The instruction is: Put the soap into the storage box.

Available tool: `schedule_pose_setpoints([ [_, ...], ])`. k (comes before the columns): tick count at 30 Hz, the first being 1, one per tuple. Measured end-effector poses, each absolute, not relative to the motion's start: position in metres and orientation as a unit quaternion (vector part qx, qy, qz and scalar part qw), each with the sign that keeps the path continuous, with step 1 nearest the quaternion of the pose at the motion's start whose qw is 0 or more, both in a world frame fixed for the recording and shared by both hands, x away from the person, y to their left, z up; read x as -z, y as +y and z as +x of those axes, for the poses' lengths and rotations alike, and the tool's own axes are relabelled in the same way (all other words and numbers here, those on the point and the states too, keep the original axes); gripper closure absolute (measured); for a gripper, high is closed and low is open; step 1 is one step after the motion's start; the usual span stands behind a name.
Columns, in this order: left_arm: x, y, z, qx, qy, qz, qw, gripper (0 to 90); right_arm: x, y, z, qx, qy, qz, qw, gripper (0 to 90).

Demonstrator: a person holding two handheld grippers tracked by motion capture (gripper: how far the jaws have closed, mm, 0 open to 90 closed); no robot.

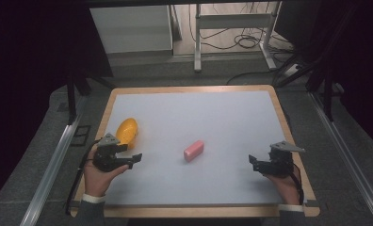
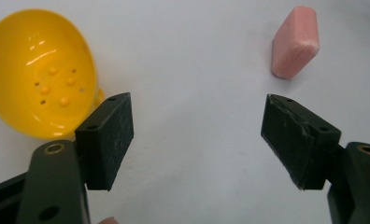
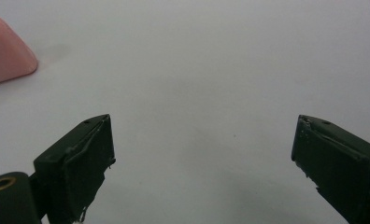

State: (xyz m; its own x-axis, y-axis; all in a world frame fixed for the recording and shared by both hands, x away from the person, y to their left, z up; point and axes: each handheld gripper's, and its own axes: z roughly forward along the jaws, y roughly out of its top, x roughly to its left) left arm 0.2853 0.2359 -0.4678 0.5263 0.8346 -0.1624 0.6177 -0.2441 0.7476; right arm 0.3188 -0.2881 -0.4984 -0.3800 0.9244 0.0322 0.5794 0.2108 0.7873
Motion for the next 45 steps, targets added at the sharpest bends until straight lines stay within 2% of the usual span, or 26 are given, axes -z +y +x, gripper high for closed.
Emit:
schedule_pose_setpoints([
  [22, 0.454, 0.209, 0.295, -0.124, 0.451, 0.789, 0.399, 25.3, 0.496, -0.287, 0.317, -0.376, 0.74, 0.503, 0.241, 5.6],
  [45, 0.452, 0.17, 0.312, -0.133, 0.424, 0.814, 0.374, 28.0, 0.495, -0.283, 0.316, -0.373, 0.747, 0.494, 0.244, 5.9],
])
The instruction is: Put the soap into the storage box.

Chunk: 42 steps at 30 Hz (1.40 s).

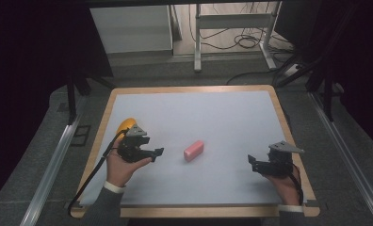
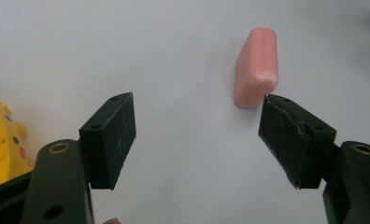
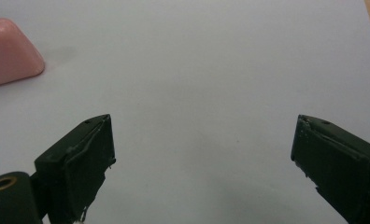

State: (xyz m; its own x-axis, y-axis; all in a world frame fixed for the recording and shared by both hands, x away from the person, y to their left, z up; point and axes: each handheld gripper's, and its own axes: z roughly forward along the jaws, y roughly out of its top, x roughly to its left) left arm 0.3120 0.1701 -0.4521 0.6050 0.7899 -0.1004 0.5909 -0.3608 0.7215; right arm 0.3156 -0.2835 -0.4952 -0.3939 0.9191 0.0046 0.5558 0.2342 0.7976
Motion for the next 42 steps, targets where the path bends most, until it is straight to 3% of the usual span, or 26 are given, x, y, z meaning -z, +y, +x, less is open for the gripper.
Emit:
schedule_pose_setpoints([
  [42, 0.441, 0.092, 0.334, -0.121, 0.348, 0.86, 0.352, 29.1, 0.501, -0.28, 0.318, -0.364, 0.755, 0.49, 0.242, 5.9],
])
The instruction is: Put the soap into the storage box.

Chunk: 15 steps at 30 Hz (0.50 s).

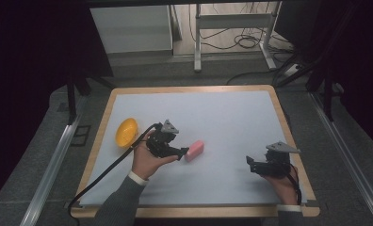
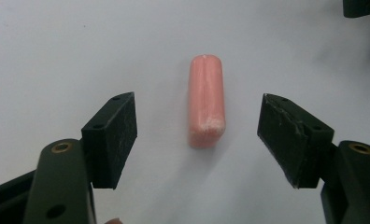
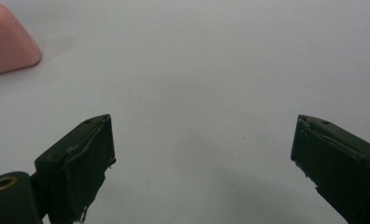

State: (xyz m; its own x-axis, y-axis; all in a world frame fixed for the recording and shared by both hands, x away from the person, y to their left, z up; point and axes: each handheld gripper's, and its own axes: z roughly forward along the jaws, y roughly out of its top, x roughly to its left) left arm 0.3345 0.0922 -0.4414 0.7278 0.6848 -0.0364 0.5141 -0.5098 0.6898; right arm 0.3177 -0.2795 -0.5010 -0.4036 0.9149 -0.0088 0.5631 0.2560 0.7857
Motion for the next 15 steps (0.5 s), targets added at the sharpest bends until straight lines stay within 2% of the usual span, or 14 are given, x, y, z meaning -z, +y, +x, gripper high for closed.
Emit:
schedule_pose_setpoints([
  [9, 0.459, 0.081, 0.353, -0.098, 0.358, 0.865, 0.338, 30.2, 0.503, -0.279, 0.319, -0.362, 0.755, 0.493, 0.239, 5.9],
  [11, 0.465, 0.073, 0.358, -0.096, 0.353, 0.875, 0.317, 30.0, 0.503, -0.278, 0.319, -0.358, 0.757, 0.491, 0.238, 5.9],
  [15, 0.467, 0.065, 0.362, -0.085, 0.348, 0.876, 0.322, 30.3, 0.502, -0.275, 0.318, -0.36, 0.759, 0.486, 0.24, 5.9],
])
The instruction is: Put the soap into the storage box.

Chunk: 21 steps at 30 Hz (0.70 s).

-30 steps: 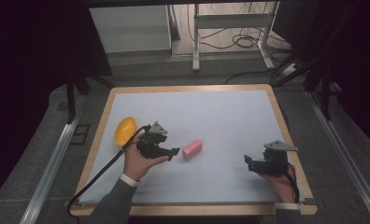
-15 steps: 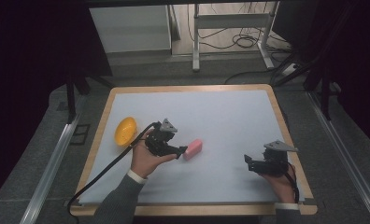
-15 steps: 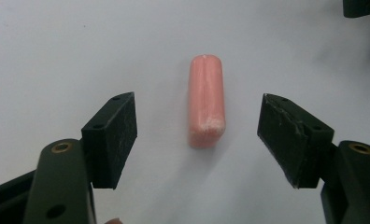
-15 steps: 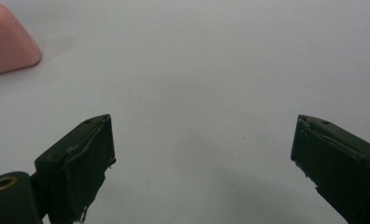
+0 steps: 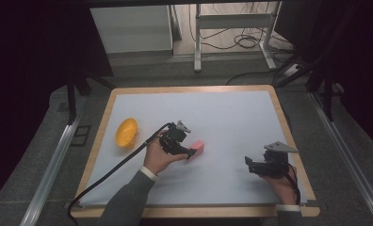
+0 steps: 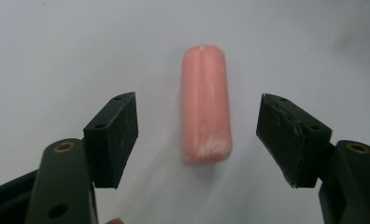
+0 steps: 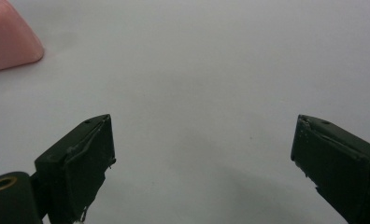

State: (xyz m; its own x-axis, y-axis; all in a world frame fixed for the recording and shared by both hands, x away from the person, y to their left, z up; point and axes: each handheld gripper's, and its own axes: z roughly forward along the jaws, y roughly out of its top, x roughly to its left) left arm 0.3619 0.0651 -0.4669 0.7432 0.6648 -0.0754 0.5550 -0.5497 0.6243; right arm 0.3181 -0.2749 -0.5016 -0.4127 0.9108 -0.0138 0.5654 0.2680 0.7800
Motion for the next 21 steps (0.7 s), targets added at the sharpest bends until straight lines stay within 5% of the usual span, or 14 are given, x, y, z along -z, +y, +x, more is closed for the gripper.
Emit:
schedule_pose_setpoints([
  [21, 0.488, 0.035, 0.381, -0.076, 0.351, 0.888, 0.286, 35.6, 0.502, -0.279, 0.319, -0.358, 0.757, 0.49, 0.239, 5.9],
])
